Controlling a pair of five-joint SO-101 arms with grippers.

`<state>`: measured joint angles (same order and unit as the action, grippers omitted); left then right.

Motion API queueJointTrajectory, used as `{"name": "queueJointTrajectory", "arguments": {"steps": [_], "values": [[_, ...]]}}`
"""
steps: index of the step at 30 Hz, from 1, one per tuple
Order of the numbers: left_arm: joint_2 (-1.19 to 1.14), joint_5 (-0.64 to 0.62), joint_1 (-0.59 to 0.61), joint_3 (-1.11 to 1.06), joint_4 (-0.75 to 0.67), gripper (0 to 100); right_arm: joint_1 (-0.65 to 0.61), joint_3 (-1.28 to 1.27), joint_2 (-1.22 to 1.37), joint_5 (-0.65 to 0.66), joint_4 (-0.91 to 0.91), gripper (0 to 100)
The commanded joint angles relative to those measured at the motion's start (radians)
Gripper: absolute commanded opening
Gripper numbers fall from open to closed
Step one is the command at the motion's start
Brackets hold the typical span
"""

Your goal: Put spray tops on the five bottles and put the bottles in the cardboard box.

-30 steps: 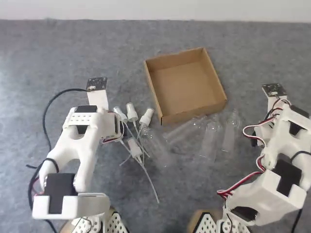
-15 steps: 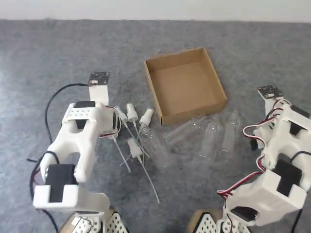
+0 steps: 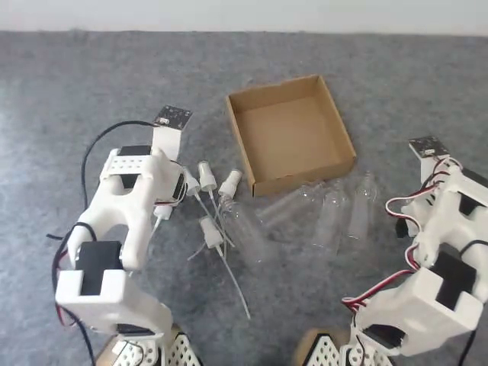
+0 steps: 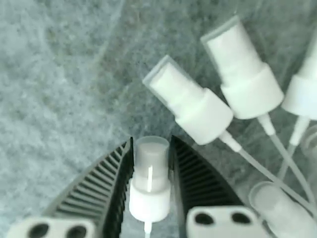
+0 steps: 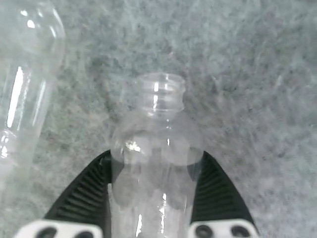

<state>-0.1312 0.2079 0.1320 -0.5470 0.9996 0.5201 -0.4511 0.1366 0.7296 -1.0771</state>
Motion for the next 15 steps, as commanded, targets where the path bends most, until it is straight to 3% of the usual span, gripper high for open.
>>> {"name": "queueJointTrajectory", "arguments": {"steps": [1,4,15], "values": [[0.003,0.006,0.000,0.050,0.002,18,0.018,0.046,-0.012,0.014,-0.008,1.7],[-0.012,0.006,0.000,0.051,-0.002,20,0.019,0.046,-0.012,0.014,-0.010,1.7],[0.035,0.008,0.012,0.047,0.009,1,0.021,0.046,-0.013,0.015,-0.012,3.9]]}}
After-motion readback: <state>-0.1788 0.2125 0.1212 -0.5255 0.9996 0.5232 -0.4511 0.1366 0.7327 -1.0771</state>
